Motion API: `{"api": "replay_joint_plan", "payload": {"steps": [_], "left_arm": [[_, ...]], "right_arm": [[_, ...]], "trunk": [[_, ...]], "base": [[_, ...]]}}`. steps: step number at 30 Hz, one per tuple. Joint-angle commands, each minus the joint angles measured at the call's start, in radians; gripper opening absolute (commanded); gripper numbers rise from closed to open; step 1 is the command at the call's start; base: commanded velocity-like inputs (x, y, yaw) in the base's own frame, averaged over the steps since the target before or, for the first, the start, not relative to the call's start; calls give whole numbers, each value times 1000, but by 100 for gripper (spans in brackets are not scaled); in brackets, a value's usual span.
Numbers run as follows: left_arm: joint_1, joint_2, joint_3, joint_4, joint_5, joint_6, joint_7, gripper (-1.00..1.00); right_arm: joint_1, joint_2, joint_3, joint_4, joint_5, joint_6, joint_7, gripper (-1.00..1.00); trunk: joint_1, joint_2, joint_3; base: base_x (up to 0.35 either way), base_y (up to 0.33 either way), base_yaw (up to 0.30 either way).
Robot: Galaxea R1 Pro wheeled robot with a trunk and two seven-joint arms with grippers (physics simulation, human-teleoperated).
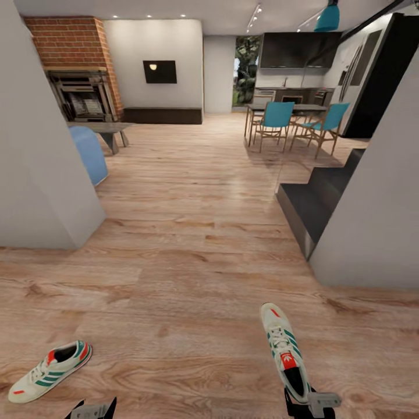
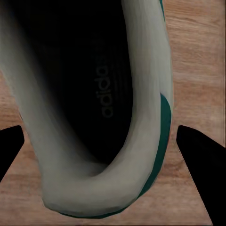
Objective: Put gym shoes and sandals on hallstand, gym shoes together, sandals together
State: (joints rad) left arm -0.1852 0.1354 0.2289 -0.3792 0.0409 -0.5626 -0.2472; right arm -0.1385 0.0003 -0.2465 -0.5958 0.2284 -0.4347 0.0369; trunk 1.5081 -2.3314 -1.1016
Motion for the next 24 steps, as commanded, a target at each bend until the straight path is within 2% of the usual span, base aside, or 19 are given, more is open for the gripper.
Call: {"api": "replay_joint_plan", "payload": {"steps": [1, 24], "left_arm": [[0, 0, 6, 1, 4, -1, -10, 100], [0, 0, 7, 0, 4, 0, -10, 100]], "right_arm": [[-1, 1, -6, 1, 8, -4, 4, -100], [-1, 1, -6, 1, 8, -4, 4, -100]], "trunk": [[4, -8, -4], [88, -162, -73]], "base": [[0, 0, -300], [0, 0, -300]]}}
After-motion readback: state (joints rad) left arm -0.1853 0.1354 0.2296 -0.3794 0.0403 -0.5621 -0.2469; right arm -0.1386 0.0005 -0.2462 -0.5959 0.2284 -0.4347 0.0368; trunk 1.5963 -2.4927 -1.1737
